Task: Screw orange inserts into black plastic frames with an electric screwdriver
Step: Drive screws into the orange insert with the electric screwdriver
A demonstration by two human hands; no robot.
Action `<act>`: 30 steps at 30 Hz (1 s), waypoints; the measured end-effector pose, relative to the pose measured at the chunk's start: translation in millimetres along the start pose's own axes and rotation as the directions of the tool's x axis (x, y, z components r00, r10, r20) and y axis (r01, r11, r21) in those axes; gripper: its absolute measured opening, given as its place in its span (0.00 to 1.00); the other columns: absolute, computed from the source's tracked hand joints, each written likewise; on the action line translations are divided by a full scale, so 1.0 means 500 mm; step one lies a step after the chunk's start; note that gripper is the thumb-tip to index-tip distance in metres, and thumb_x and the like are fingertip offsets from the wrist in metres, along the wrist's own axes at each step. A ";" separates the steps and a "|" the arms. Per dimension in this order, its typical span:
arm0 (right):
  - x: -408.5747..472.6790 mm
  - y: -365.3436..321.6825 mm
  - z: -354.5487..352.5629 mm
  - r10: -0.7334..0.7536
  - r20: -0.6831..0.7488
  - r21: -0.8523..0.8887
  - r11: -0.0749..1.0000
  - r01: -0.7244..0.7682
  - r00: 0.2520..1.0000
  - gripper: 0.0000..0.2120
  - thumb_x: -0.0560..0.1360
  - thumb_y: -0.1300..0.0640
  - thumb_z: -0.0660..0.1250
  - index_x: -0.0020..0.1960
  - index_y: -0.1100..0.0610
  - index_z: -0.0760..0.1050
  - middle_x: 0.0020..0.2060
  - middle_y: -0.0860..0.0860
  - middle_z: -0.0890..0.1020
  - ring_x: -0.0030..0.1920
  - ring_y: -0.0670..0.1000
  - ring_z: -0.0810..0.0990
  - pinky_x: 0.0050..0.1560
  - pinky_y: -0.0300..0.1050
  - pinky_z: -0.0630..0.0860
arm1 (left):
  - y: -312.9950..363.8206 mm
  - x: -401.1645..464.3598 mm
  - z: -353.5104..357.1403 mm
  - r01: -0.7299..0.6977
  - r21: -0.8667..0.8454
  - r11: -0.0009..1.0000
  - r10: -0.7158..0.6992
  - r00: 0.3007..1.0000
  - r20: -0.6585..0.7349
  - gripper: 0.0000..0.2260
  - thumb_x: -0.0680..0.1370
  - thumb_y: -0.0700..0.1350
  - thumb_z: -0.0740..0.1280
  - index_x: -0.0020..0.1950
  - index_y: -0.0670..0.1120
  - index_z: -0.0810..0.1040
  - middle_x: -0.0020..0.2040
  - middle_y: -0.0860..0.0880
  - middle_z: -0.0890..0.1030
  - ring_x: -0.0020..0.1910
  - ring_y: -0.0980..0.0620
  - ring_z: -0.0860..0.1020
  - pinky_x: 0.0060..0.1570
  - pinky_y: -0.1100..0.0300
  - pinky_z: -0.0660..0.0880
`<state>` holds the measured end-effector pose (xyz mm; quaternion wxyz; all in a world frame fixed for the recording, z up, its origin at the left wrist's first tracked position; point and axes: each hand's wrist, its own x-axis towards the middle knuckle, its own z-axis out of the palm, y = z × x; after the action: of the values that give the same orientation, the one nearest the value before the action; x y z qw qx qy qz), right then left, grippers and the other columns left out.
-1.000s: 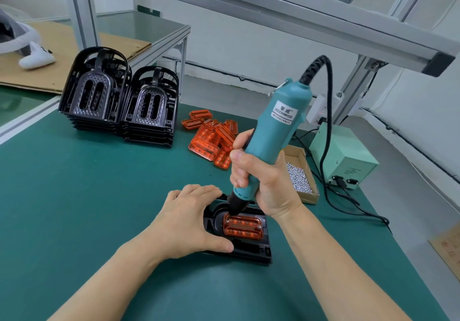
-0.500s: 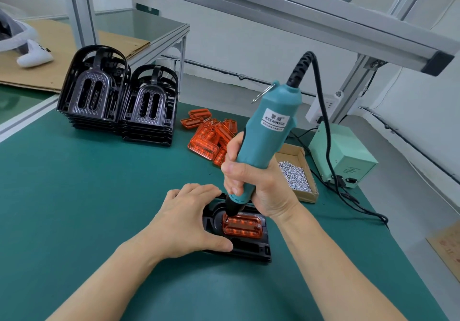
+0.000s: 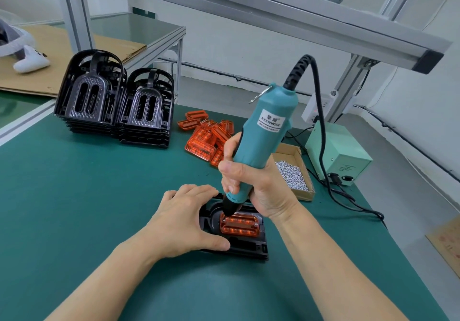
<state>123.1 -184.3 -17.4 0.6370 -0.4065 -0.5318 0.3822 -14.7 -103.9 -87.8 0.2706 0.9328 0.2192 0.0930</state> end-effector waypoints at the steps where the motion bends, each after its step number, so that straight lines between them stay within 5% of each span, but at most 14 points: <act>1: 0.000 -0.001 -0.002 0.005 -0.001 0.002 1.000 -0.005 1.000 0.08 0.70 0.62 0.70 0.43 0.51 0.76 0.25 0.47 0.74 0.24 0.46 0.71 0.33 0.42 0.74 | 0.000 0.001 0.000 0.000 0.002 1.000 0.000 1.000 0.005 0.47 0.59 0.72 0.68 0.74 0.58 0.59 0.71 0.65 0.62 0.68 0.62 0.57 0.67 0.59 0.53; 12: 0.003 0.007 -0.012 0.015 -0.121 -0.020 1.000 -0.018 0.993 0.09 0.72 0.65 0.68 0.44 0.52 0.75 0.28 0.50 0.73 0.24 0.48 0.70 0.34 0.43 0.72 | 0.005 0.001 -0.004 0.005 0.020 1.000 -0.005 1.000 -0.008 0.50 0.54 0.75 0.61 0.73 0.58 0.62 0.70 0.66 0.64 0.68 0.63 0.57 0.64 0.63 0.52; 21: -0.002 -0.003 -0.008 0.007 -0.057 -0.006 1.000 -0.007 0.998 0.11 0.71 0.67 0.68 0.45 0.51 0.77 0.29 0.50 0.73 0.25 0.47 0.71 0.34 0.43 0.74 | 0.007 -0.001 -0.007 0.003 0.018 1.000 -0.003 1.000 0.008 0.50 0.54 0.75 0.61 0.74 0.59 0.61 0.70 0.65 0.63 0.68 0.64 0.57 0.65 0.62 0.52; 26: -0.012 -0.007 -0.014 -0.010 -0.250 0.097 0.995 0.035 0.968 0.08 0.71 0.65 0.68 0.44 0.54 0.76 0.27 0.49 0.72 0.25 0.47 0.70 0.33 0.41 0.72 | 0.003 -0.001 -0.004 0.008 0.018 1.000 -0.008 1.000 -0.005 0.48 0.57 0.72 0.69 0.73 0.57 0.61 0.69 0.64 0.64 0.68 0.64 0.57 0.62 0.65 0.50; 30: -0.018 -0.030 -0.032 -0.027 -0.369 0.126 0.989 0.079 0.929 0.07 0.72 0.65 0.68 0.44 0.55 0.74 0.26 0.49 0.71 0.25 0.48 0.69 0.32 0.42 0.71 | -0.001 0.000 -0.002 0.004 0.005 1.000 -0.004 1.000 -0.011 0.50 0.53 0.75 0.63 0.73 0.58 0.61 0.69 0.65 0.63 0.66 0.66 0.56 0.60 0.66 0.48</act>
<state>138.6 -200.0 -8.6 0.7619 -0.4110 -0.3865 0.3182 -15.2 -103.2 -87.3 0.2671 0.9325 0.2228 0.0970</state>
